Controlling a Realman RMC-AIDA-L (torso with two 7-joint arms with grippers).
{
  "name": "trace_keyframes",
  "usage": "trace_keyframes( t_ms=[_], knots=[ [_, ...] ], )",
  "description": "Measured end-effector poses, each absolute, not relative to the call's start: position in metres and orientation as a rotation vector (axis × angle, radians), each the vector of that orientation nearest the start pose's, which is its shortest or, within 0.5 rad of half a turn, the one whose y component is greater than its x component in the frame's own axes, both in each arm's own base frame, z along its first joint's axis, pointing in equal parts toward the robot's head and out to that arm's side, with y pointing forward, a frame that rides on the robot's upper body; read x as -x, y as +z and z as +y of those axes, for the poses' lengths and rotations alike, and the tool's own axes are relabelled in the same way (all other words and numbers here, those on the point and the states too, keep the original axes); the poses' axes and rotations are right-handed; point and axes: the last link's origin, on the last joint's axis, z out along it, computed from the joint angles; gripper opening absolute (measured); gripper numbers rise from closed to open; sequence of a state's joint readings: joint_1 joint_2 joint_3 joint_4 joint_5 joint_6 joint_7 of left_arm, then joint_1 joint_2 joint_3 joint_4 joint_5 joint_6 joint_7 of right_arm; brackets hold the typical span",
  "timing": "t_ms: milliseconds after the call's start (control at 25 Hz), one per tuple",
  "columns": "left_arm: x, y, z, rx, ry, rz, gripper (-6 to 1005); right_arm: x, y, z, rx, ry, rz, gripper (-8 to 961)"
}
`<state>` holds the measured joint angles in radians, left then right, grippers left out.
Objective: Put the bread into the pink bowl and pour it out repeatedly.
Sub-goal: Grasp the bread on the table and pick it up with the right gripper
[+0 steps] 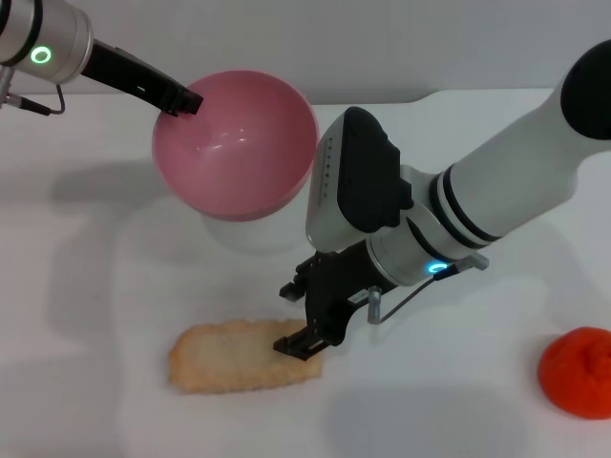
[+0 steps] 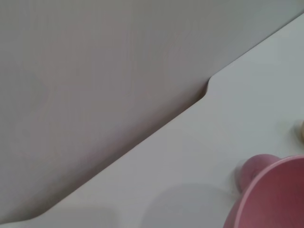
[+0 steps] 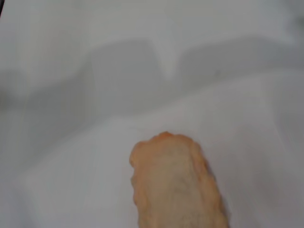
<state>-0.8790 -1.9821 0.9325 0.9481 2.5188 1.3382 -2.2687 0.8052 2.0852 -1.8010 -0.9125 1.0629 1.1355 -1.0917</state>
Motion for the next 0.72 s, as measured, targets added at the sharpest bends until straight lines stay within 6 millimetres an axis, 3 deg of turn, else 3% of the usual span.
trace_keyframes(
  t_ms=[360,720],
  knots=[
    [0.177,0.056,0.447,2.498,0.082,-0.856,45,-0.145,-0.127,0.338,3.107,-0.325,0.261,688],
    [0.177,0.056,0.447,2.497,0.084,-0.844,45,-0.147,-0.128,0.337,3.114,-0.311,0.293,687]
  ],
)
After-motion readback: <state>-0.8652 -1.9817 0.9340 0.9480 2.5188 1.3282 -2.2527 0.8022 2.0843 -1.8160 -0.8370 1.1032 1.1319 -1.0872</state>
